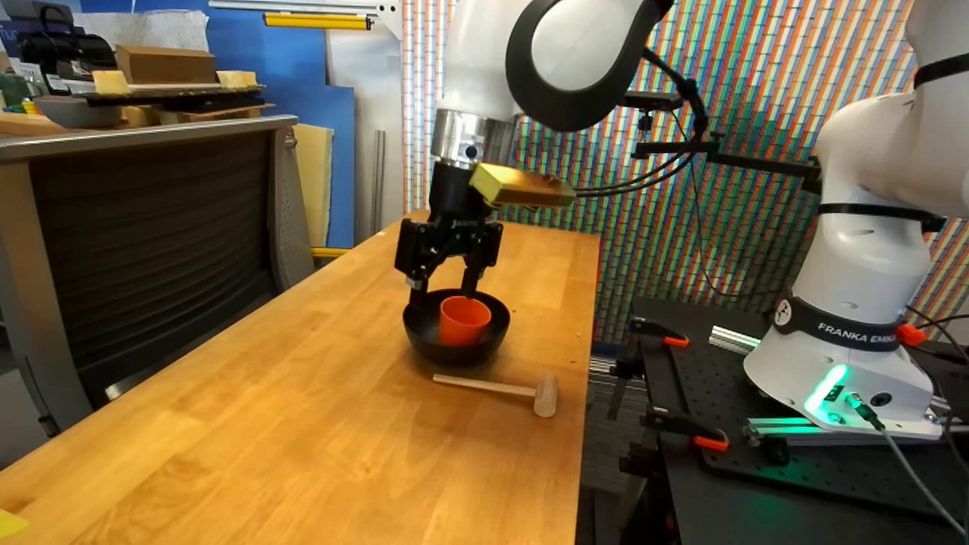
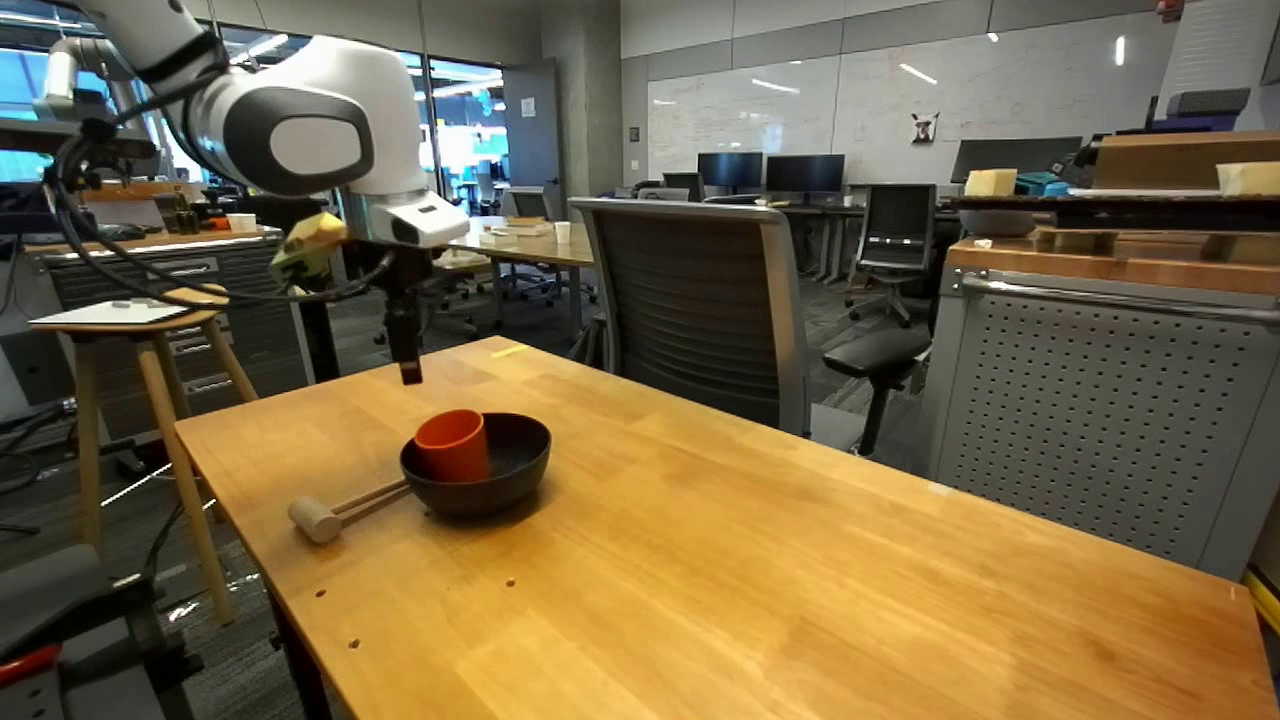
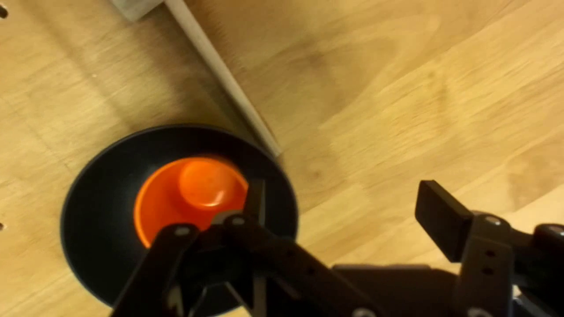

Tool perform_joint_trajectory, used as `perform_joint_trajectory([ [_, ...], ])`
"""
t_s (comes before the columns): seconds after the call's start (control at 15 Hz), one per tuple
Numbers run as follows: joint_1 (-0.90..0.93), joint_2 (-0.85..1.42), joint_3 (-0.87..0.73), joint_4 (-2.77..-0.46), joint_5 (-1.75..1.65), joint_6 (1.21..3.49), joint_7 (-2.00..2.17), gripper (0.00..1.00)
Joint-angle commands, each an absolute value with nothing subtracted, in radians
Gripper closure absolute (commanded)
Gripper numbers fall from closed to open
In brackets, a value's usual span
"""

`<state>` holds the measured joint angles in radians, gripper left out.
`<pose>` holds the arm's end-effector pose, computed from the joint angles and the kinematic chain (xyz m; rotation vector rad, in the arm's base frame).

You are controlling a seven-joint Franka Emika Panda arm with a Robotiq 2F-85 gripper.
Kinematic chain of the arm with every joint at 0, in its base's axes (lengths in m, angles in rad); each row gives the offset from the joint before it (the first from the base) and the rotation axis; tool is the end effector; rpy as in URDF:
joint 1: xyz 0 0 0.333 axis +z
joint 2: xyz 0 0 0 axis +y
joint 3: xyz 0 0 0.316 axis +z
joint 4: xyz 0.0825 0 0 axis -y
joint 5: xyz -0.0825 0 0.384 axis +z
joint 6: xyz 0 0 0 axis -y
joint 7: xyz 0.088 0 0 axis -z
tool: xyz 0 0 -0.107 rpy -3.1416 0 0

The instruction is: Put the cup in the bowl

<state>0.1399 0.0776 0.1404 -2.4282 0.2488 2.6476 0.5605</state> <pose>0.4849 0.1330 0.2880 -2.8622 0.7193 -0.1029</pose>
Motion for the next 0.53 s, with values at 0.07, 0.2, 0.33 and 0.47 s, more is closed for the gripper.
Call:
perform_joint_trajectory([
  [0.07, 0.194, -0.155, 0.194, -2.407, 0.309, 2.454, 0.406, 0.0],
  [0.2, 0.221, -0.236, 0.191, -2.362, 0.371, 2.31, 0.314, 0.0],
  [0.33, 0.21, -0.19, 0.204, -2.364, 0.336, 2.347, 0.371, 0.0],
  [0.47, 0.215, -0.263, 0.204, -2.339, 0.367, 2.252, 0.326, 0.0],
])
